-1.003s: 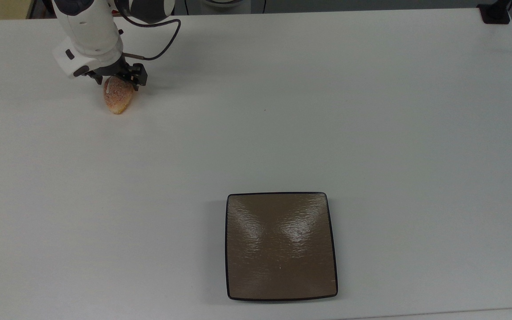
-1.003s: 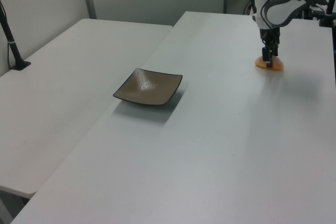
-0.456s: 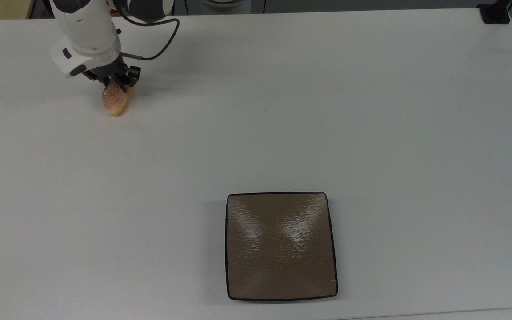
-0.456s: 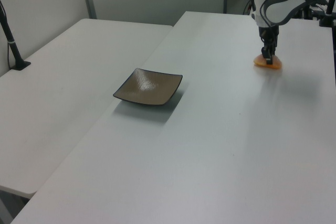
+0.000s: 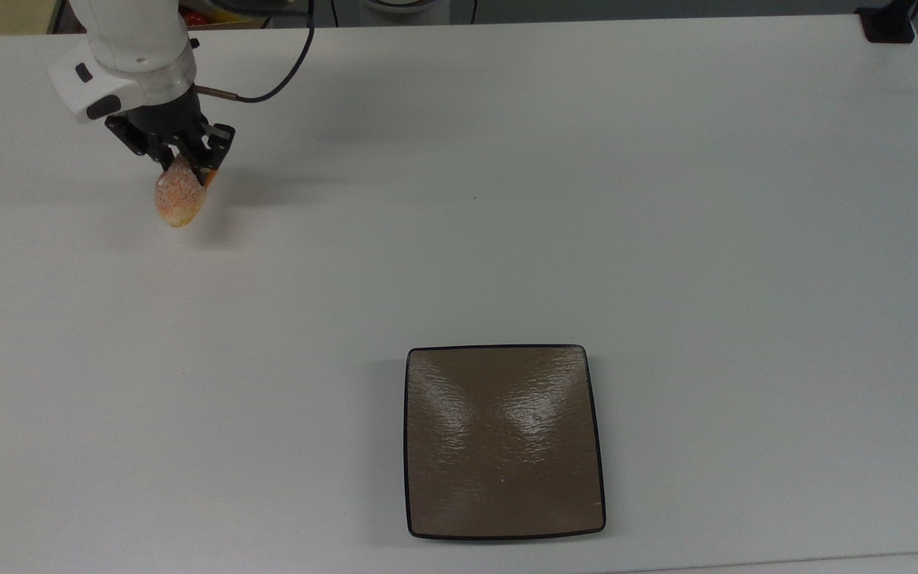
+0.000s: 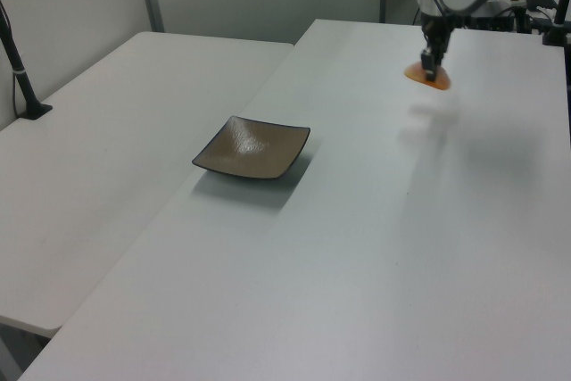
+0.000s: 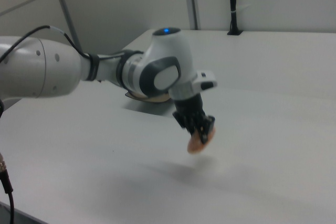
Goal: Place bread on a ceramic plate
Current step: 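Lift the held bread roll and carry it over the brown plate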
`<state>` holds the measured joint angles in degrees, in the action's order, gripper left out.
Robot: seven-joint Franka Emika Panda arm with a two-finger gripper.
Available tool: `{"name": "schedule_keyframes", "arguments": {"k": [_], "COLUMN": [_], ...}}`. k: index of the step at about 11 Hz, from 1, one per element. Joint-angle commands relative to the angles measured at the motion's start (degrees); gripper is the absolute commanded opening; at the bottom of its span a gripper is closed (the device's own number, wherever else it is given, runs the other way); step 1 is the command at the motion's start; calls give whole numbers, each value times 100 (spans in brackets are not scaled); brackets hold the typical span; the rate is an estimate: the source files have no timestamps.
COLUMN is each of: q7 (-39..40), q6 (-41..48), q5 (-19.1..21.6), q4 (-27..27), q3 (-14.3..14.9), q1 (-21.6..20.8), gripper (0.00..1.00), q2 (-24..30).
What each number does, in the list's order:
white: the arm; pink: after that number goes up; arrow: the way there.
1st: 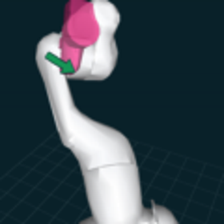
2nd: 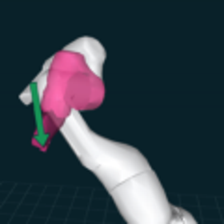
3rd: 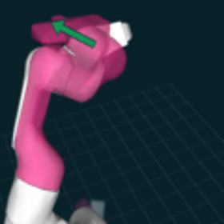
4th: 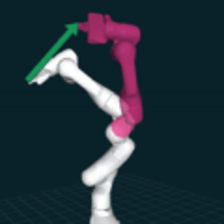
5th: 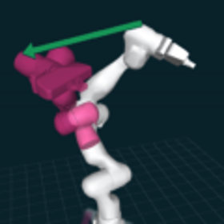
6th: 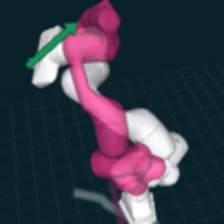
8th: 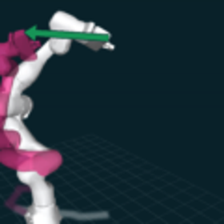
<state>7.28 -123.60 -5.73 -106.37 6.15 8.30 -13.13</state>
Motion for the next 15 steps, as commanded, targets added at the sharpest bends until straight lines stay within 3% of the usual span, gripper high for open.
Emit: {"name": "schedule_keyframes", "arguments": {"k": [1, 5, 9, 14, 15], "q7": [-287, -1235, -2359, -3653, -3742], "q6": [-364, -1778, -3159, -3292, -3528], "q5": [564, 469, 459, 477, 477], "q4": [660, 1502, 1874, 2664, 2700], "q3": [-61, -553, -571, -563, -563], "q1": [-416, -688, -1373, -1937, -1999], "gripper": [34, 35, 35, 36, 41], "q2": [-101, -951, -1638, -2692, -2842]}}
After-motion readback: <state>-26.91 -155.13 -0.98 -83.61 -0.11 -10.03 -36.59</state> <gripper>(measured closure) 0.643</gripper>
